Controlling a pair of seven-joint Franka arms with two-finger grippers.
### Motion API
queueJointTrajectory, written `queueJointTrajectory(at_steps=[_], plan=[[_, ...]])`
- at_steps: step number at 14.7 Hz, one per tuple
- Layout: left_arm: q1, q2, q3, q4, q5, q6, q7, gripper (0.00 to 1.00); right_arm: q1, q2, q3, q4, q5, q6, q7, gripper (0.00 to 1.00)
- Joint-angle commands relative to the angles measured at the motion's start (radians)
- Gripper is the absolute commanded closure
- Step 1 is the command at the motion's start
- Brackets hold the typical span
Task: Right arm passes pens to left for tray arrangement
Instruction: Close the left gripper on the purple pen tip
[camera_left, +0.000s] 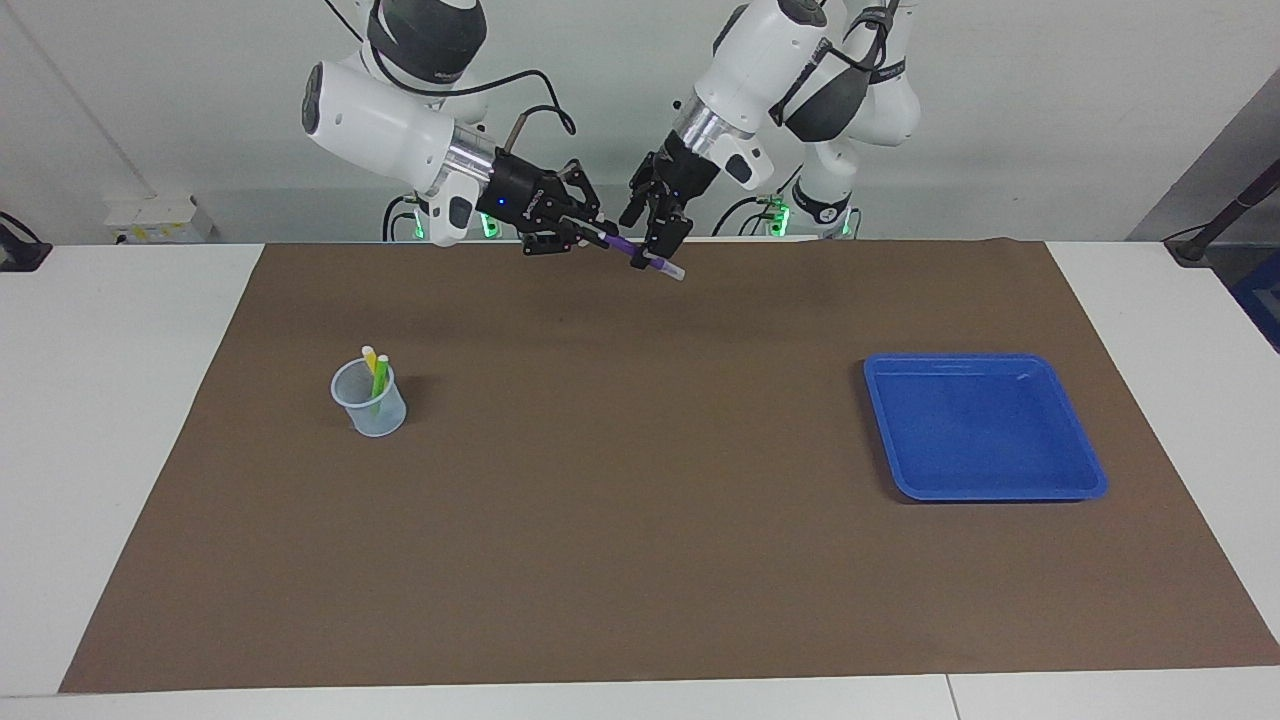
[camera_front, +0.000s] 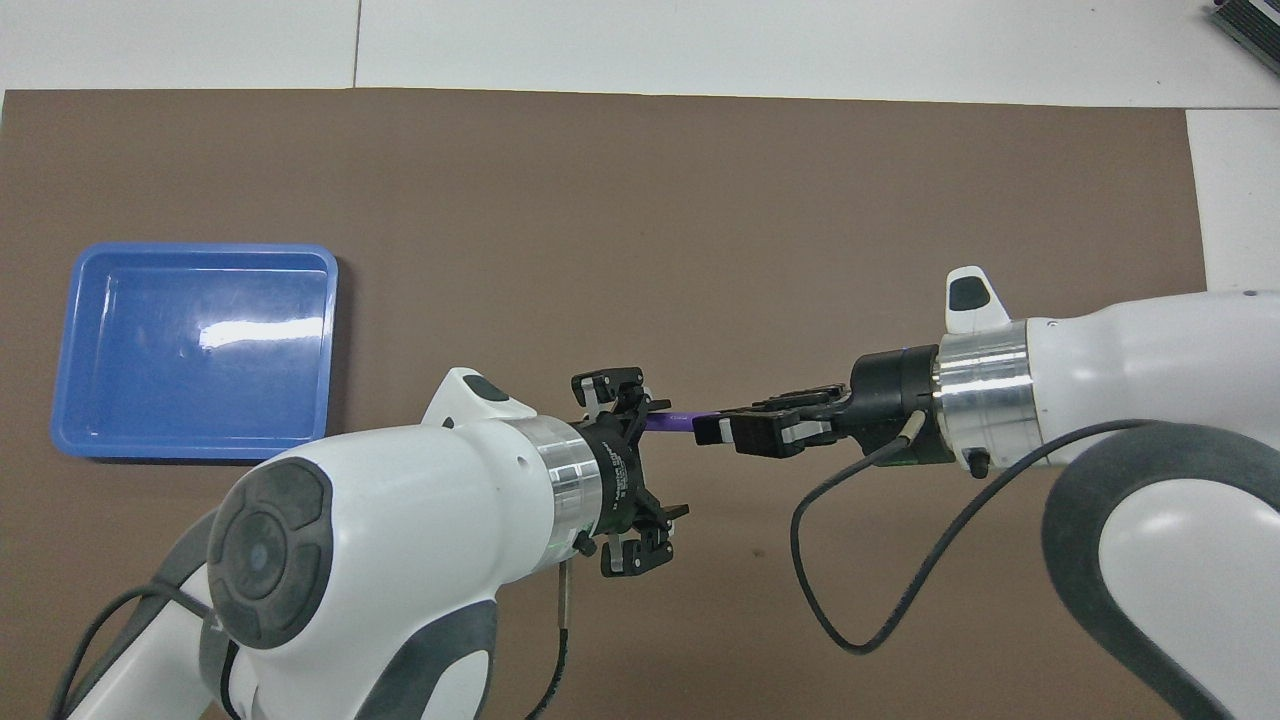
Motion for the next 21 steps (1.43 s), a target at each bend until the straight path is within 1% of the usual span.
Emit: queueJointTrajectory(at_steps=[1,2,5,6,8,9,11,13,14,17,19,21], plan=[[-0.01,-0.013,0.006,-0.008,0.001,-0.021,0.009,0.13,-0.009,-0.015,0.001,-0.022,0.034,0.013,-0.041,1.0],[-0.01,-0.015,0.006,-0.014,0.001,-0.007,0.009,0.15,-0.009,-0.015,0.001,-0.022,0.046,0.013,-0.041,1.0],[-0.01,-0.013,0.006,-0.026,0.001,0.05,0.003,0.15,-0.009,-0.015,0.001,-0.022,0.054,0.015,-0.046,1.0],[-0.01,-0.013,0.006,-0.026,0.001,0.053,0.0,0.2,-0.009,-0.015,0.0,-0.022,0.056,0.015,-0.046,1.0],[-0.006,-0.012,0.006,-0.026,0.001,0.07,-0.003,0.24,-0.009,-0.015,0.001,-0.022,0.054,0.016,-0.046,1.0],[-0.006,-0.012,0.006,-0.026,0.001,0.07,-0.002,0.27,-0.009,-0.015,0.001,-0.022,0.054,0.016,-0.046,1.0],[-0.006,-0.01,0.008,-0.021,0.004,0.059,-0.002,0.29,-0.009,-0.015,0.001,-0.022,0.054,0.016,-0.047,1.0],[-0.006,-0.01,0.006,-0.018,0.036,0.051,-0.006,0.3,-0.009,-0.015,0.001,-0.022,0.054,0.016,-0.047,1.0],[-0.007,-0.01,0.006,-0.017,0.038,0.044,-0.005,0.33,-0.009,-0.015,0.001,-0.022,0.056,0.016,-0.047,1.0],[-0.007,-0.003,0.006,0.014,0.065,-0.015,-0.006,0.37,-0.009,-0.015,0.001,-0.022,0.056,0.016,-0.049,1.0],[-0.007,-0.003,0.006,0.014,0.071,-0.007,-0.02,0.44,-0.009,-0.015,0.001,-0.022,0.056,0.016,-0.053,1.0],[-0.01,-0.001,0.006,0.012,0.099,-0.001,-0.046,0.56,-0.009,-0.015,0.001,-0.022,0.056,0.016,-0.055,1.0]])
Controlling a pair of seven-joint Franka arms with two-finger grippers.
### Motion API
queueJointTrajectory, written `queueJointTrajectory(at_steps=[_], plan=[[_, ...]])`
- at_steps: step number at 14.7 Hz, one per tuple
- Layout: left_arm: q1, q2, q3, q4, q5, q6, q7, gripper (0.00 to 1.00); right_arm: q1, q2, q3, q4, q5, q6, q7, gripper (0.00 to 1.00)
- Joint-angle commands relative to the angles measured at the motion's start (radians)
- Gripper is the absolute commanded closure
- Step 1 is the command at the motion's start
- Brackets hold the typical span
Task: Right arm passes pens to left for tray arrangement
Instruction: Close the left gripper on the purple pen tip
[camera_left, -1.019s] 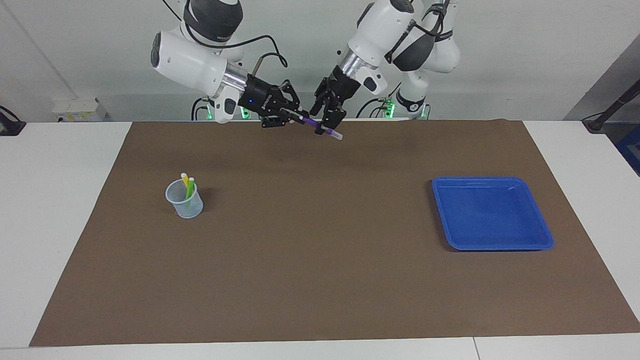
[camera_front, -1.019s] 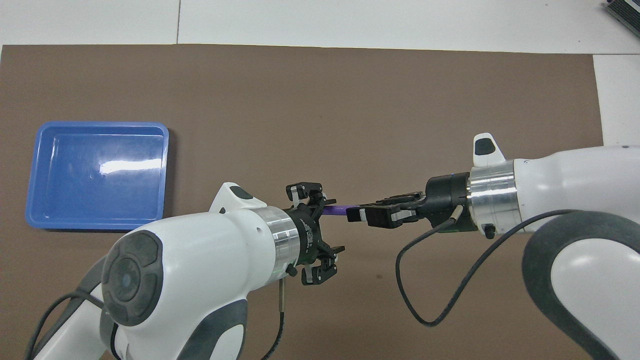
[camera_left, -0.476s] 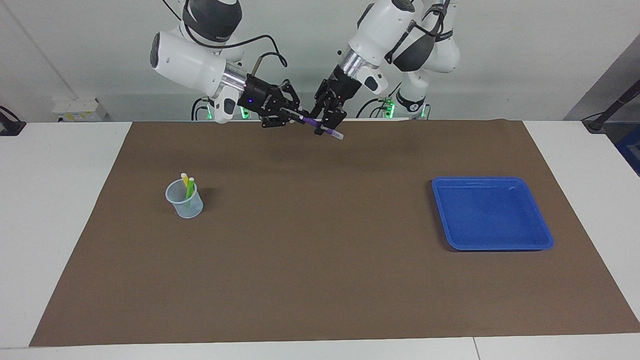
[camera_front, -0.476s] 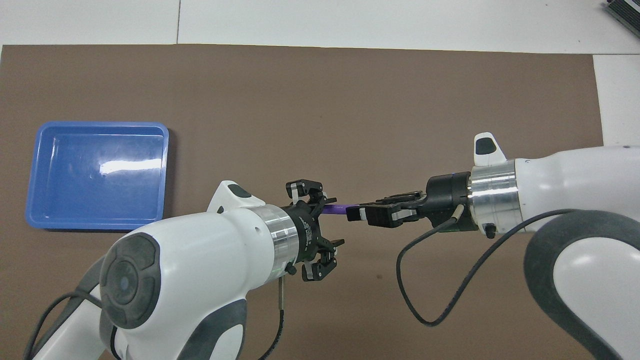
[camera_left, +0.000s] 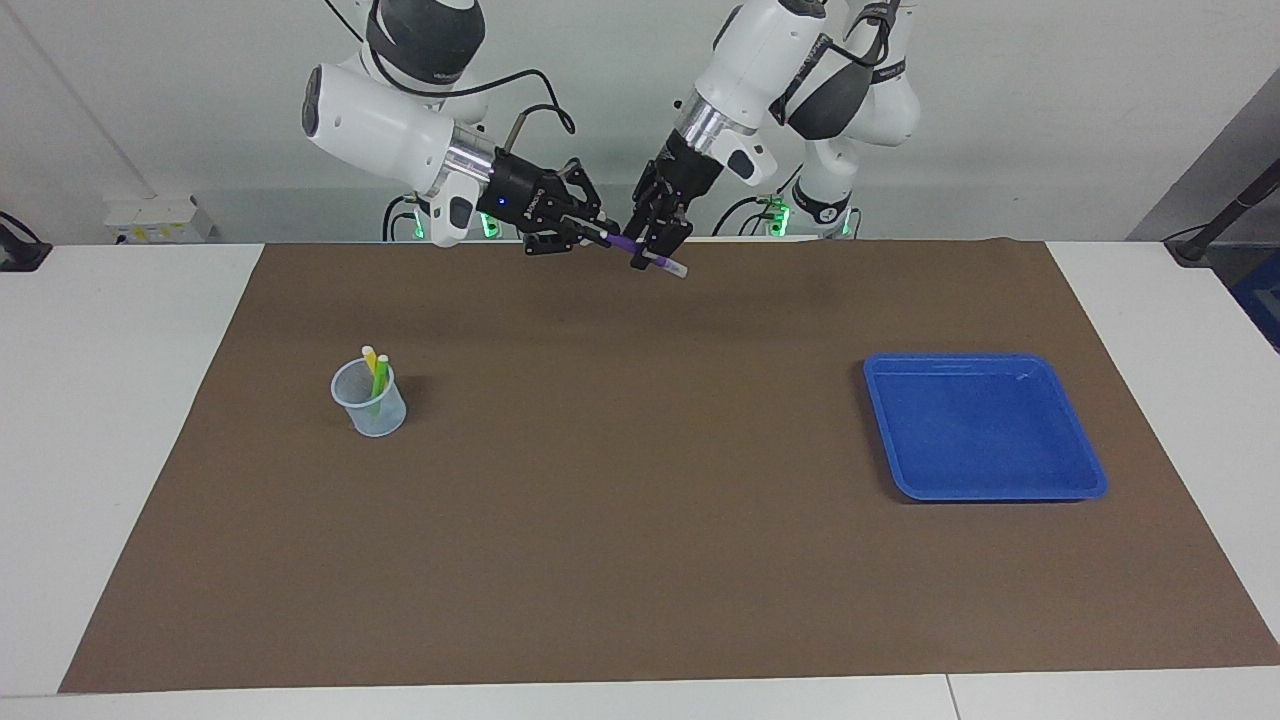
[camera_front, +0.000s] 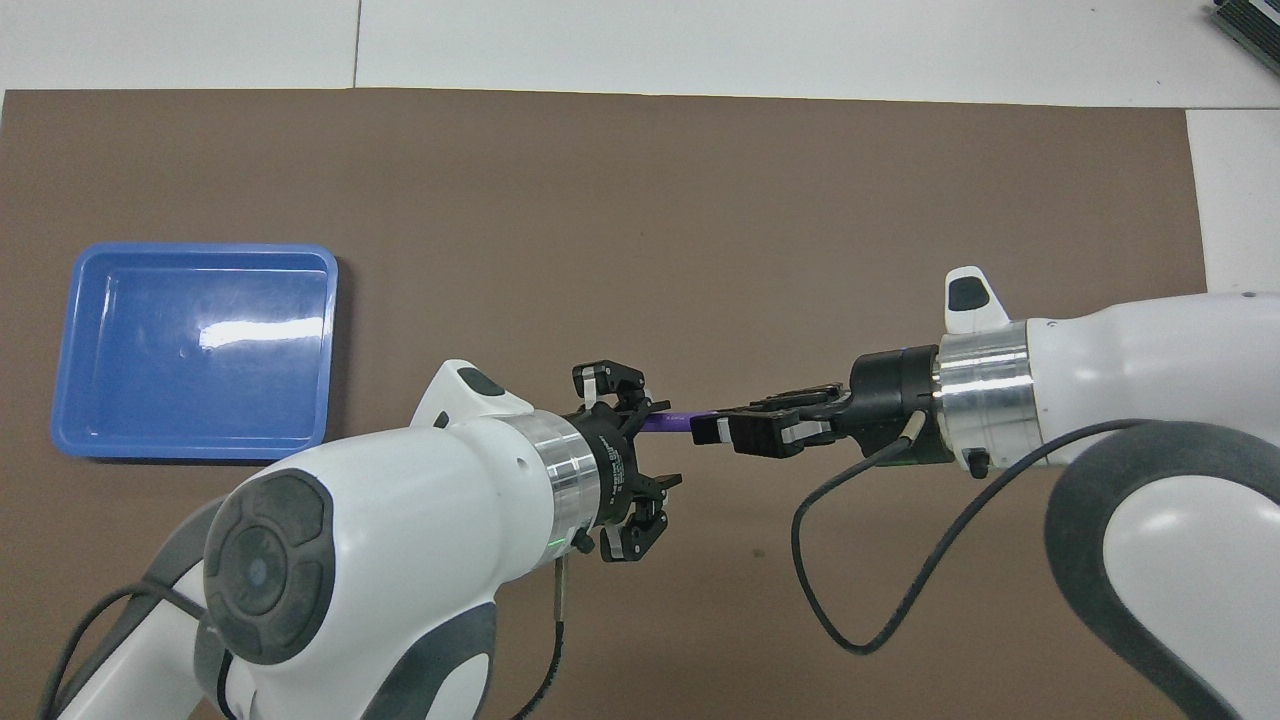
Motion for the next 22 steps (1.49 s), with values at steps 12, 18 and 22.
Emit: queueJointTrajectory(at_steps=[12,18,22], plan=[[-0.009,0.0,0.005,0.01,0.092,-0.004,-0.05,1.0,-0.01,-0.014,0.0,-0.015,0.034,0.019,-0.009,1.0],[-0.009,0.0,0.005,0.012,0.094,-0.007,-0.047,1.0,-0.01,-0.008,-0.002,-0.008,0.01,0.02,0.0,0.0],[0.014,0.0,0.01,0.012,0.095,-0.025,0.016,1.0,-0.01,-0.008,-0.003,-0.008,-0.002,0.02,-0.004,0.0]])
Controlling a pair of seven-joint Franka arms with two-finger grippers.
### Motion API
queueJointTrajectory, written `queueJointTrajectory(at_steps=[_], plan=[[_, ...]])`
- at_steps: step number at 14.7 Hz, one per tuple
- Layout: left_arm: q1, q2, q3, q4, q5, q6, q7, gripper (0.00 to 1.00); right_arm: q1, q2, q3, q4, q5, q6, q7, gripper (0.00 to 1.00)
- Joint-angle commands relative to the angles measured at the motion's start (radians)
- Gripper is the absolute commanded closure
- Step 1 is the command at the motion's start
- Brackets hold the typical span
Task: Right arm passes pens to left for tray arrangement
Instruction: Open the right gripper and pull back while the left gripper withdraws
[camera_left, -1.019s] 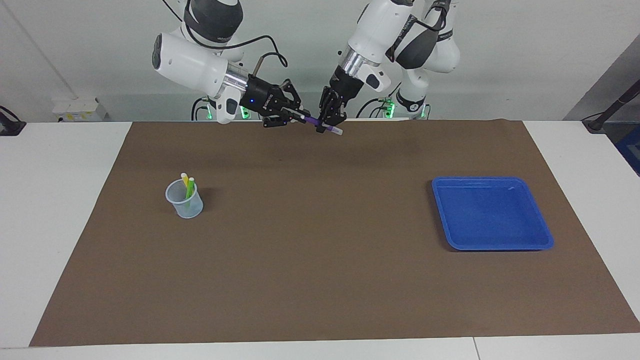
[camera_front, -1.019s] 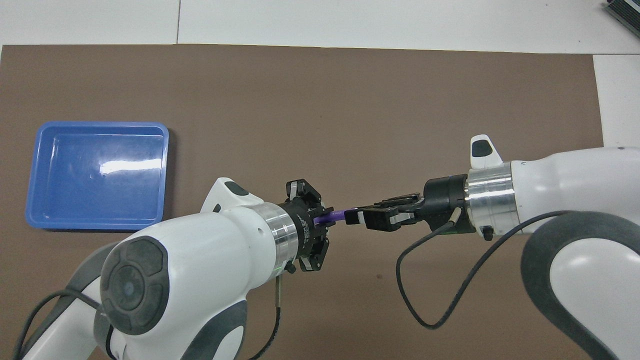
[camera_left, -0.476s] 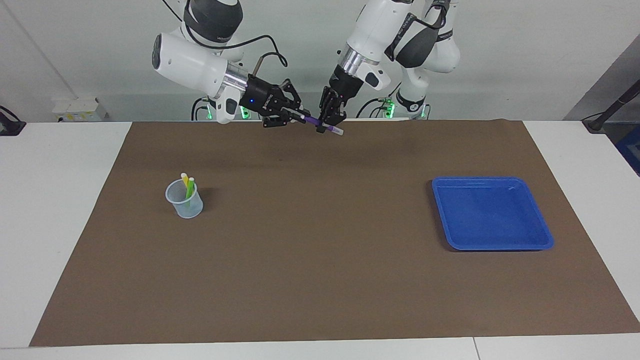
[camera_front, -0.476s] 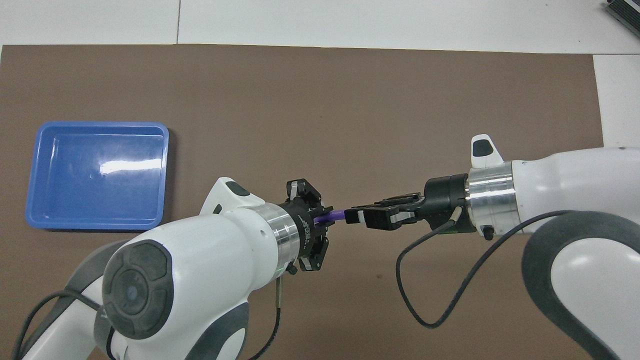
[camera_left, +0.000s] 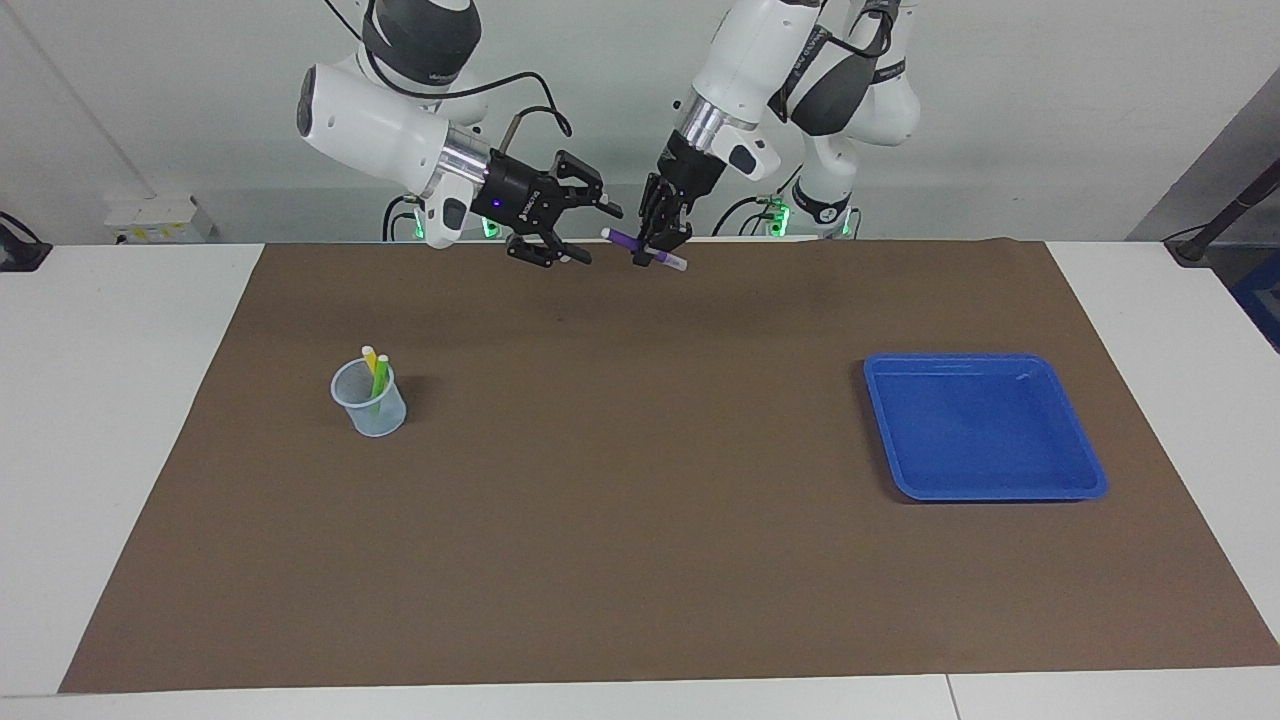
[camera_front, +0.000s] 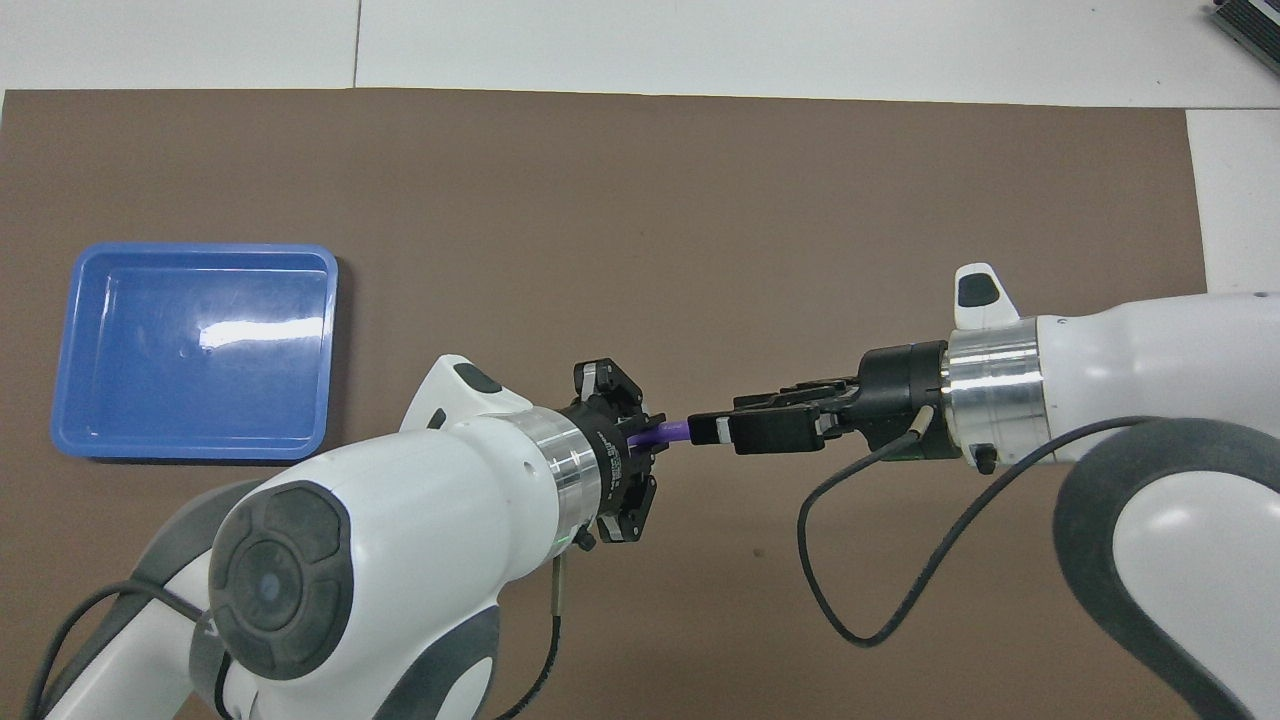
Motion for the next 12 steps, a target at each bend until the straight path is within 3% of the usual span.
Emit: queueJointTrajectory(at_steps=[1,12], plan=[[0.028,-0.002,0.006,0.001,0.015,-0.037,0.066,1.0,-0.01,-0.006,0.004,-0.005,-0.028,0.009,-0.006,0.0],[0.303,-0.017,0.008,-0.01,0.012,-0.204,0.531,1.0,-0.105,0.004,0.004,-0.002,-0.434,0.007,-0.037,0.0]])
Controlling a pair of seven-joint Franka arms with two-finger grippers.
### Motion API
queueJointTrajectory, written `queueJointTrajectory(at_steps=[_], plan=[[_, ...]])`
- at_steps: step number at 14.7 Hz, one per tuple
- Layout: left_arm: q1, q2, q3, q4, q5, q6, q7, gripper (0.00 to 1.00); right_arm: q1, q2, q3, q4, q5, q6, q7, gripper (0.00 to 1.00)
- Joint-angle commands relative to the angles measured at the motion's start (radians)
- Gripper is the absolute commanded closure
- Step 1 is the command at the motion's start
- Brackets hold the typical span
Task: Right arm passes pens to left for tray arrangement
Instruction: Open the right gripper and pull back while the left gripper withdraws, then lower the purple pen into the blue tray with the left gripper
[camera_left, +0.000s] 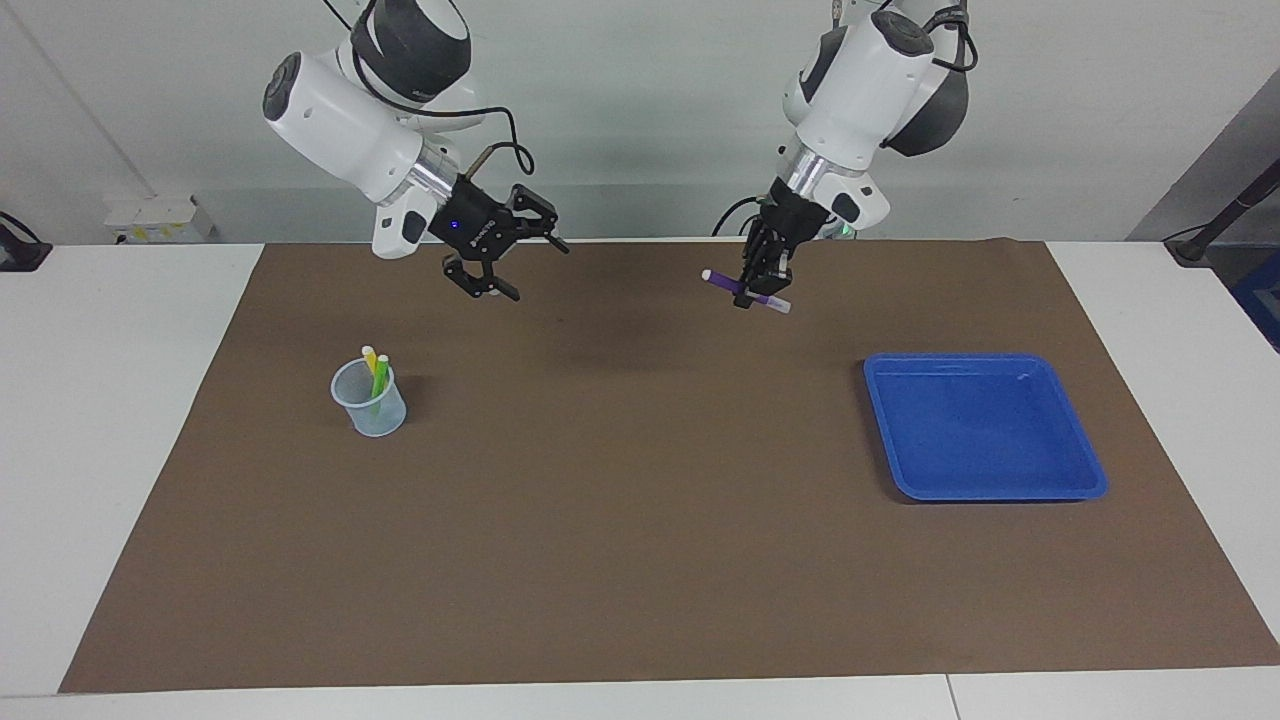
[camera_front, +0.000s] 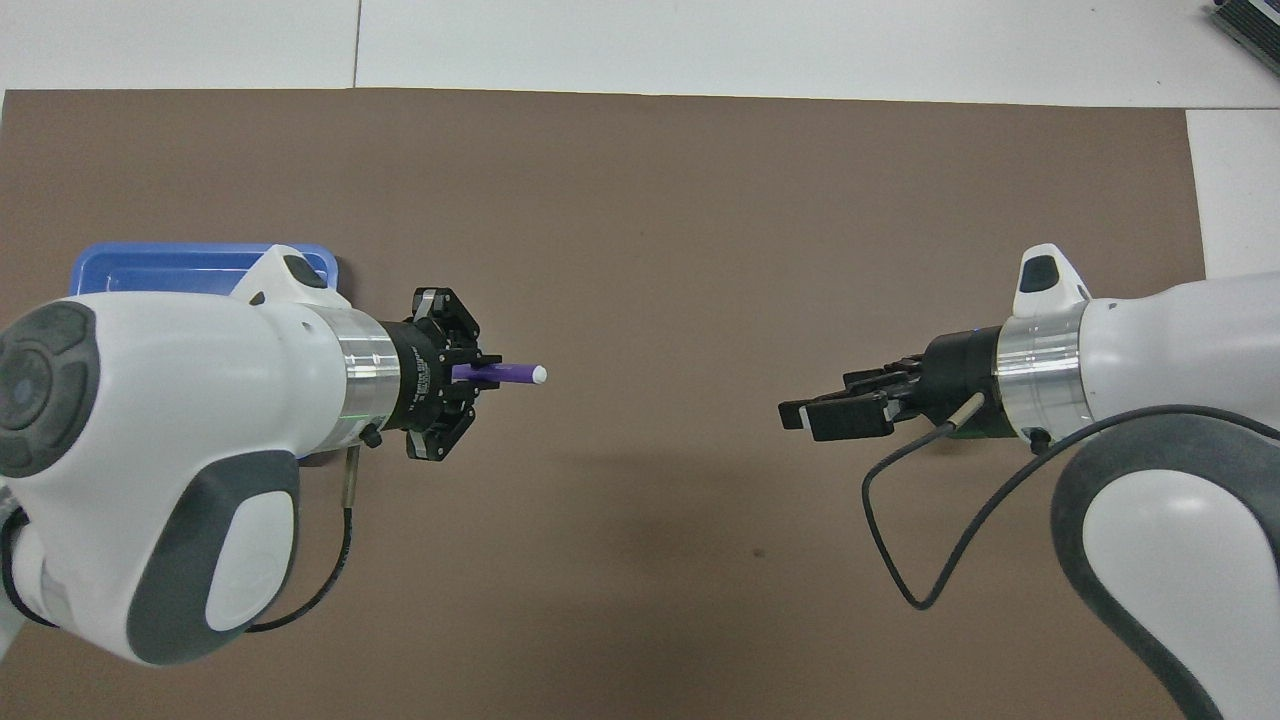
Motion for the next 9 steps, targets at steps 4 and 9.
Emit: queueJointTrajectory(at_steps=[4,9], plan=[[0.163,-0.028,-0.003,-0.018,0.006,-0.106,0.36,1.0,-0.054,0.0,0.008,-0.005,-0.26,0.001,-0.01,0.0],[0.29,-0.037,-0.002,-0.03,0.006,-0.172,0.73,1.0,-0.08,-0.001,0.008,-0.011,-0.446,0.002,-0.008,0.01]])
